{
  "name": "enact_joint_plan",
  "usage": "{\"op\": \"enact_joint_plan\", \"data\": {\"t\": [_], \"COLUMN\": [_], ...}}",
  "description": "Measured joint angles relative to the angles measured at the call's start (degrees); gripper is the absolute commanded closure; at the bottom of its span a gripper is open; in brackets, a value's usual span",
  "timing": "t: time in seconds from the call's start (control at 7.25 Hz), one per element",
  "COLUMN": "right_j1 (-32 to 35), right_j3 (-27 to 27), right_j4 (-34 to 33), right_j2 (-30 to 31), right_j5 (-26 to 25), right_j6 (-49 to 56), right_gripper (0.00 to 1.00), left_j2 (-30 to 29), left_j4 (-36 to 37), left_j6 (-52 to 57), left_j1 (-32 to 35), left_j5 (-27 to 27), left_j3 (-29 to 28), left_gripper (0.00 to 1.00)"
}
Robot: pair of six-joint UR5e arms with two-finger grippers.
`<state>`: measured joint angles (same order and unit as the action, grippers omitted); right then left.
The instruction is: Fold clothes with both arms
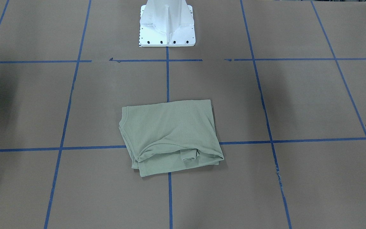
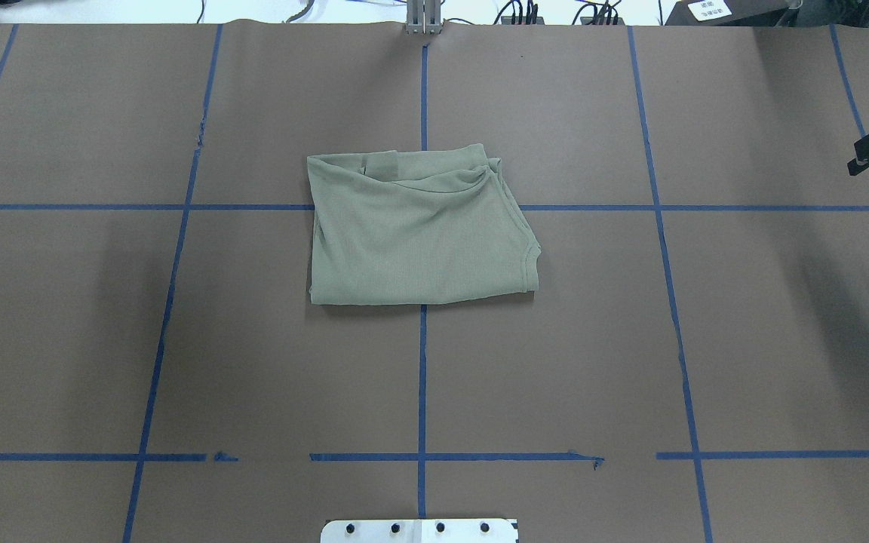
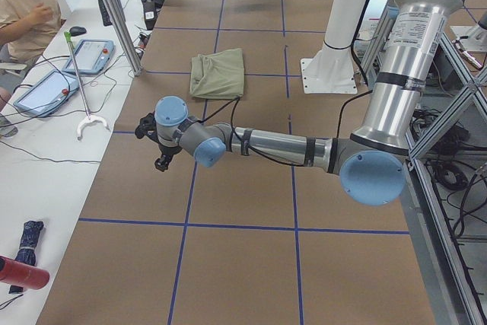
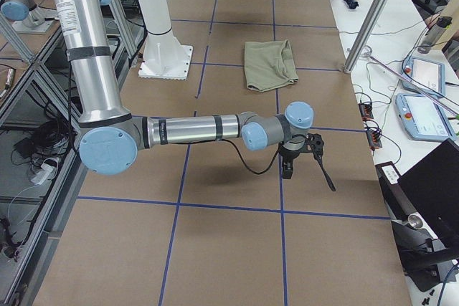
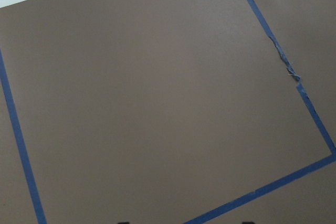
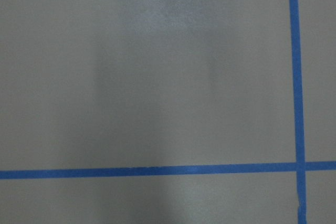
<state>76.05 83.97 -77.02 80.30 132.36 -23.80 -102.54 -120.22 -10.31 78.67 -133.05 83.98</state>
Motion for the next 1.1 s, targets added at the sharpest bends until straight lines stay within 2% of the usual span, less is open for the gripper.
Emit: {"op": "enact_joint_plan", "data": {"t": [0.14, 0.55, 0.83, 1.1], "right_j1": [0.6, 1.6, 1.8, 1.9], "right_j3": [0.1, 0.7, 1.4, 3.4], "right_j4": [0.0, 0.2, 0.2, 0.4], "right_j2": [0.9, 3.6, 4.4, 6.2], "right_j5": [0.2, 3.7, 4.1, 3.9], "right_j6": [1.2, 2.0, 2.0, 2.1], "right_gripper": [0.0, 0.0, 0.0, 0.0], "left_j2": [0.3, 2.5, 6.9, 9.7], "left_j4": [1.7, 14.0, 15.3, 15.1], "left_j6": [2.1, 6.8, 7.1, 6.9], "left_j1": [1.1, 3.4, 3.5, 4.0], "left_j5": [1.5, 2.5, 2.2, 2.0], "left_j3": [1.3, 8.3, 10.1, 8.6], "left_gripper": [0.01, 0.01, 0.01, 0.0]}}
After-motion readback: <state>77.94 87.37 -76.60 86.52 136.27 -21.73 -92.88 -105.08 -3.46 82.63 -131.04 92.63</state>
